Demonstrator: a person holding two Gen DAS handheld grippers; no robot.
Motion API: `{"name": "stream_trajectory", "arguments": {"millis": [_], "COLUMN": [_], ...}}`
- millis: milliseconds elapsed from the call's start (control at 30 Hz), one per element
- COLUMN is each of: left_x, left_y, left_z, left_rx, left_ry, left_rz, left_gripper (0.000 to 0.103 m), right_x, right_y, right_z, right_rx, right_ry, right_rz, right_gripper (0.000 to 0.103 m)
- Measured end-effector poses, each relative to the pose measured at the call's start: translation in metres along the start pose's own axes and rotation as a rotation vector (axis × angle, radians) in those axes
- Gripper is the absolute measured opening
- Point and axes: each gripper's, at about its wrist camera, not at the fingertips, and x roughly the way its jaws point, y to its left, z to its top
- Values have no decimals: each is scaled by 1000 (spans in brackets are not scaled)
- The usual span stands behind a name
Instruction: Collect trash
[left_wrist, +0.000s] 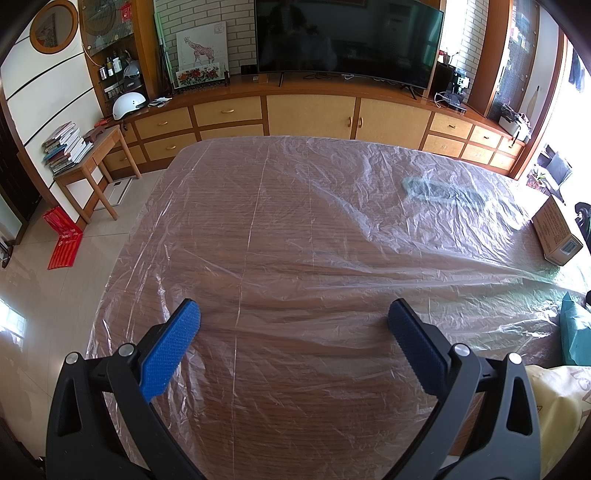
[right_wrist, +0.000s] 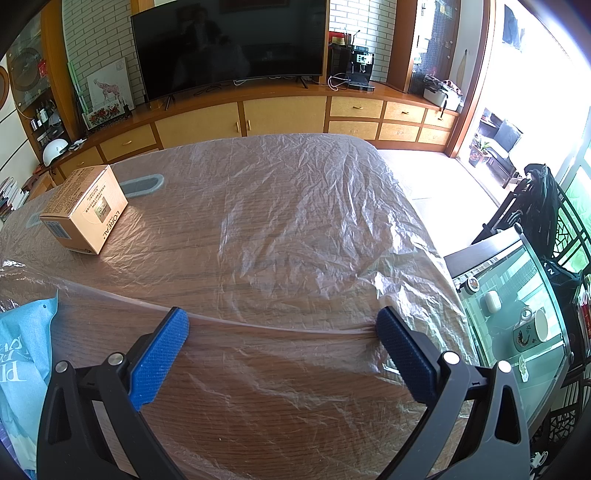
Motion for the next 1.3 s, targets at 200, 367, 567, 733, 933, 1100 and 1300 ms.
{"name": "stream_trajectory", "arguments": {"millis": [200, 367, 567, 733, 933, 1100, 1300], "left_x": [0, -1, 0, 0, -16, -75, -136], "left_y": [0, 0, -1, 0, 2, -7, -45], "left_z": [0, -1, -1, -1, -1, -8, -39], "left_rx": [0, 0, -14, -13, -23, 28, 239], "left_ry": [0, 0, 0, 0, -31, -186, -233], "left_rz": [0, 0, 10, 10, 35, -41, -181], "left_gripper": [102, 102, 102, 102, 101, 102, 102], "right_x": [0, 0, 1, -1, -29, -83, -117], "right_y": [0, 0, 1, 1, 2, 26, 49], "right_z": [0, 0, 2, 0, 6, -1, -39], "right_rx": [0, 0, 2, 9, 30, -96, -246], "right_ry": [0, 0, 0, -1, -54, -138, -105], "right_rz": [0, 0, -1, -6, -6, 62, 148], "right_gripper": [99, 99, 99, 99, 99, 99, 99]}}
